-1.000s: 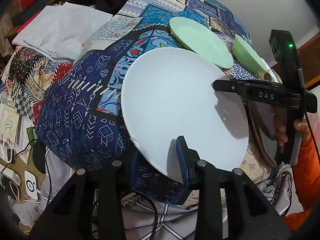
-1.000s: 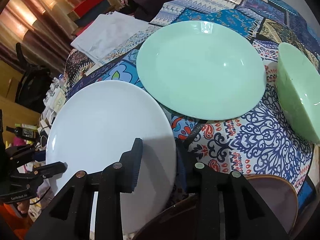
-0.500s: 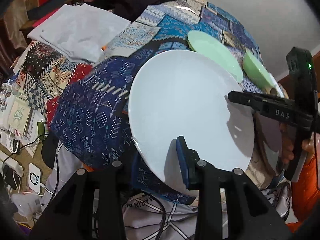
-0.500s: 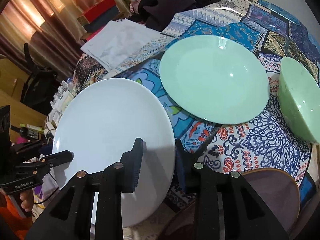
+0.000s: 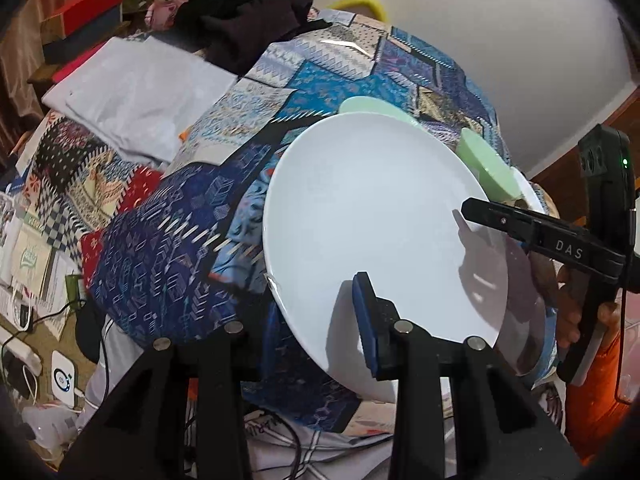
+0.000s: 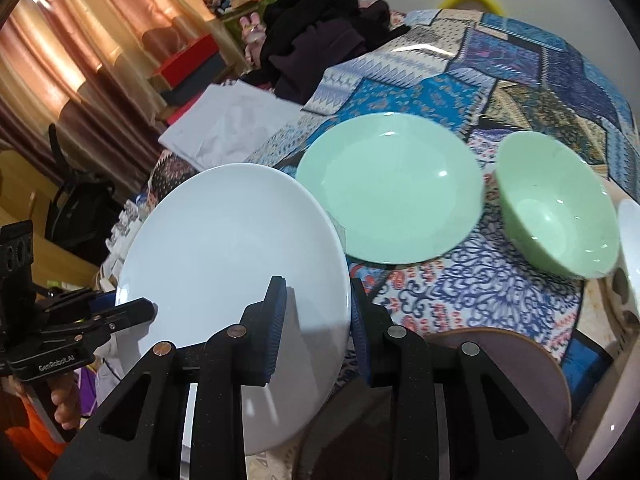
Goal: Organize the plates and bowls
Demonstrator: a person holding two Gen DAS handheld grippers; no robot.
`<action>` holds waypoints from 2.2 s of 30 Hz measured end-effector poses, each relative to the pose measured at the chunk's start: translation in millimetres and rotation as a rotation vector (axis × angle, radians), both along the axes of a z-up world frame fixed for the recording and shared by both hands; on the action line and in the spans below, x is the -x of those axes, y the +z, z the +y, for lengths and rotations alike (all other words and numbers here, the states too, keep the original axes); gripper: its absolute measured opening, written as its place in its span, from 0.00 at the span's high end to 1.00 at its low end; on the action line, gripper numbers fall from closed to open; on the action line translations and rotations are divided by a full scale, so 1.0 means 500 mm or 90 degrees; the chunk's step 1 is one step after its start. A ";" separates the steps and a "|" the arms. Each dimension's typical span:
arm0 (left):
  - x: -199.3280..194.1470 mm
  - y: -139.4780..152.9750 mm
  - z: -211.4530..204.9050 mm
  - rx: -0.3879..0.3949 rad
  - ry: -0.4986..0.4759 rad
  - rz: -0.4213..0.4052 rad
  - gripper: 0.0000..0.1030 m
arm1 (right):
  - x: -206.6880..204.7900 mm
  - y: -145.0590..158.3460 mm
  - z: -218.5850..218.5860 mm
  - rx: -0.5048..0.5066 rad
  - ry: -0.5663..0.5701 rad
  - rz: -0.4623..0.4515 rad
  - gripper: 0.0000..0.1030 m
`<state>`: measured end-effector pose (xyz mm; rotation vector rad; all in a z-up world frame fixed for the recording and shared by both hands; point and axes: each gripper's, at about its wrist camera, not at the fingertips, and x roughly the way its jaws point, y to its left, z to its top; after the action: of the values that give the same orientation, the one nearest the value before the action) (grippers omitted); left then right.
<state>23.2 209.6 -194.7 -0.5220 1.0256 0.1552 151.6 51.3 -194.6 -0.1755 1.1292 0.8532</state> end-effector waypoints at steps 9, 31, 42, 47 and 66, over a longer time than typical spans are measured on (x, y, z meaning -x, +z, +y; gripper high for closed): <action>-0.050 0.028 -0.045 -0.013 -0.048 -0.020 0.67 | -0.008 0.027 -0.074 -0.017 -0.053 -0.012 0.73; -0.130 0.044 -0.198 -0.040 -0.162 -0.013 0.67 | 0.015 0.047 -0.257 -0.034 -0.161 -0.029 0.73; -0.150 0.023 -0.273 -0.038 -0.211 0.011 0.67 | 0.042 0.022 -0.343 -0.033 -0.209 -0.001 0.73; -0.155 0.007 -0.296 -0.037 -0.225 0.029 0.67 | 0.047 0.005 -0.368 -0.032 -0.223 0.016 0.73; -0.176 -0.042 -0.316 -0.032 -0.236 0.073 0.66 | 0.065 -0.038 -0.393 -0.027 -0.239 0.063 0.72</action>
<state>111.2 51.4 -215.7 -0.2722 1.2086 -0.1187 119.0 -145.1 -213.5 0.1138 1.1883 0.5550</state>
